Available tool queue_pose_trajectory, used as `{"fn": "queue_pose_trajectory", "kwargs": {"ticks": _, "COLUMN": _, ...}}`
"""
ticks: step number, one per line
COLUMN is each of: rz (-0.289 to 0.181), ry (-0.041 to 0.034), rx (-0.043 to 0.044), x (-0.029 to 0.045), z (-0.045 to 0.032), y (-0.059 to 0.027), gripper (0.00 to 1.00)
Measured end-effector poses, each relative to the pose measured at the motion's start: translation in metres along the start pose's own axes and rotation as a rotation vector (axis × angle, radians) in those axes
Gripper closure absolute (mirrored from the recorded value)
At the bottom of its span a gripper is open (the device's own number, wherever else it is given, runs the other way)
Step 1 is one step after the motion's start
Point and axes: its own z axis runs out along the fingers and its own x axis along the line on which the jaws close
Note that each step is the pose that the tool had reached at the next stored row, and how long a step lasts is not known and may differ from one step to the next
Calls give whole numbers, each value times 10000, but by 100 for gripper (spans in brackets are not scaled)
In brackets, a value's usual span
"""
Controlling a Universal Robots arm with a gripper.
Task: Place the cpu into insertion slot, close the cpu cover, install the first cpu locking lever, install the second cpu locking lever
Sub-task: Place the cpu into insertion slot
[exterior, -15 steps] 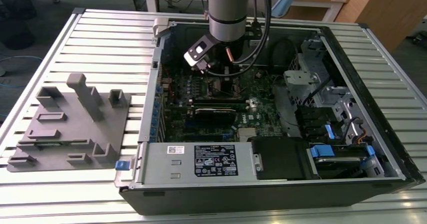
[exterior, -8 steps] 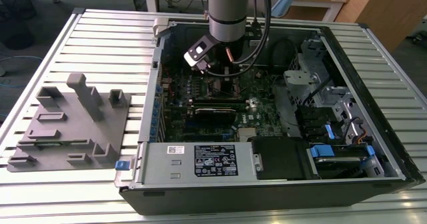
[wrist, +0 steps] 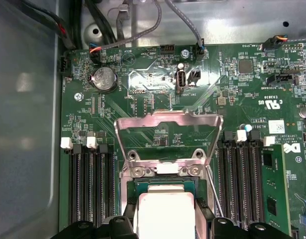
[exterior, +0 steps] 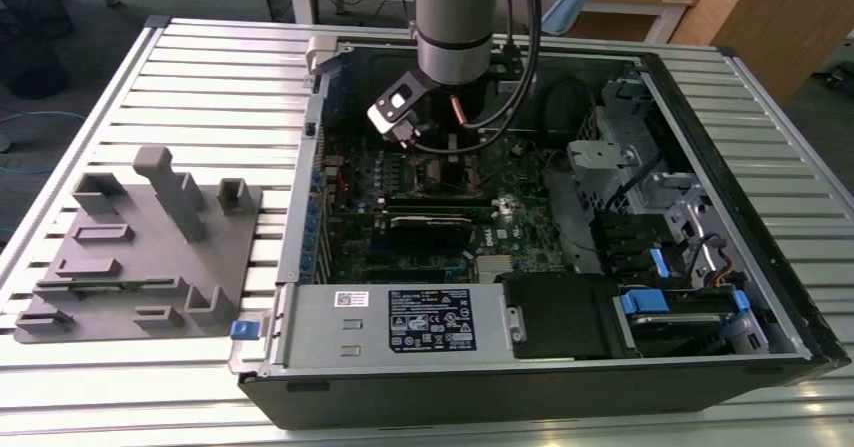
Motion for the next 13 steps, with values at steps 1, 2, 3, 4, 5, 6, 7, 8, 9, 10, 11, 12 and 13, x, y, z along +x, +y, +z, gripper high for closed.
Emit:
{"fn": "queue_pose_trajectory", "kwargs": {"ticks": 1, "rz": 0, "ry": 0, "rx": 0, "x": 0, "z": 2, "y": -1, "gripper": 46}}
{"fn": "queue_pose_trajectory", "kwargs": {"ticks": 2, "rz": 1, "ry": -1, "rx": 0, "x": 0, "z": 4, "y": -1, "gripper": 46}}
{"fn": "queue_pose_trajectory", "kwargs": {"ticks": 3, "rz": 1, "ry": -2, "rx": 1, "x": 0, "z": 6, "y": -2, "gripper": 46}}
{"fn": "queue_pose_trajectory", "kwargs": {"ticks": 4, "rz": 0, "ry": -2, "rx": 1, "x": 0, "z": 8, "y": -2, "gripper": 46}}
{"fn": "queue_pose_trajectory", "kwargs": {"ticks": 5, "rz": 0, "ry": -2, "rx": 1, "x": -1, "z": 10, "y": -3, "gripper": 46}}
{"fn": "queue_pose_trajectory", "kwargs": {"ticks": 6, "rz": 0, "ry": -3, "rx": 2, "x": -1, "z": 11, "y": -3, "gripper": 46}}
{"fn": "queue_pose_trajectory", "kwargs": {"ticks": 7, "rz": 1, "ry": -3, "rx": 2, "x": -1, "z": 12, "y": -3, "gripper": 46}}
{"fn": "queue_pose_trajectory", "kwargs": {"ticks": 8, "rz": 1, "ry": -4, "rx": 2, "x": -1, "z": 12, "y": -3, "gripper": 46}}
{"fn": "queue_pose_trajectory", "kwargs": {"ticks": 9, "rz": 1, "ry": -3, "rx": 1, "x": -1, "z": 12, "y": -4, "gripper": 46}}
{"fn": "queue_pose_trajectory", "kwargs": {"ticks": 10, "rz": 1, "ry": -2, "rx": 1, "x": -1, "z": 13, "y": -4, "gripper": 46}}
{"fn": "queue_pose_trajectory", "kwargs": {"ticks": 11, "rz": 1, "ry": -2, "rx": 1, "x": -1, "z": 13, "y": -4, "gripper": 46}}
{"fn": "queue_pose_trajectory", "kwargs": {"ticks": 12, "rz": 1, "ry": -2, "rx": 1, "x": -1, "z": 13, "y": -4, "gripper": 46}}
{"fn": "queue_pose_trajectory", "kwargs": {"ticks": 13, "rz": 1, "ry": -2, "rx": 1, "x": -1, "z": 13, "y": -4, "gripper": 46}}
